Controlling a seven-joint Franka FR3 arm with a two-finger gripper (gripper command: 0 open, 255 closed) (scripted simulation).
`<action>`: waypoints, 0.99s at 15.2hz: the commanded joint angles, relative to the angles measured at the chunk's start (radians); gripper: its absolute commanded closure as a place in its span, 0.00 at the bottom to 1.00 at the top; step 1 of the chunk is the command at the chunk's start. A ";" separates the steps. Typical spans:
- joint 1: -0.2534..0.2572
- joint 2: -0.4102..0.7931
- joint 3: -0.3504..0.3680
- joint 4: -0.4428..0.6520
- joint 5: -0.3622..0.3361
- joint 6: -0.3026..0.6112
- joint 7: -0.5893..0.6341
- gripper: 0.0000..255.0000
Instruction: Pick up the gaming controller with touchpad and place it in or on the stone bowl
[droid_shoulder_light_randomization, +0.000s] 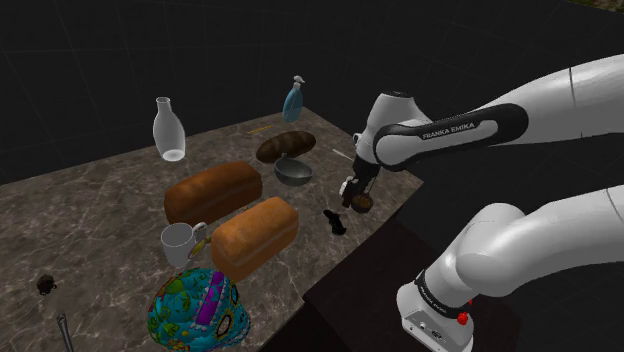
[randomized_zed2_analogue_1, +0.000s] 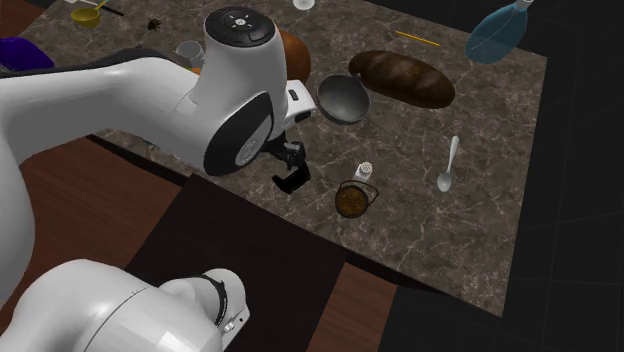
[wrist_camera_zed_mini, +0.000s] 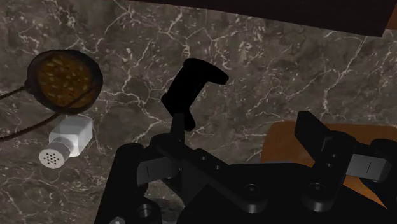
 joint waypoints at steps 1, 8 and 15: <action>0.016 0.084 0.000 -0.018 0.017 0.118 -0.007 0.00; 0.089 0.411 -0.009 0.003 0.135 0.461 -0.086 0.00; 0.108 0.551 0.005 0.018 0.245 0.583 -0.166 0.00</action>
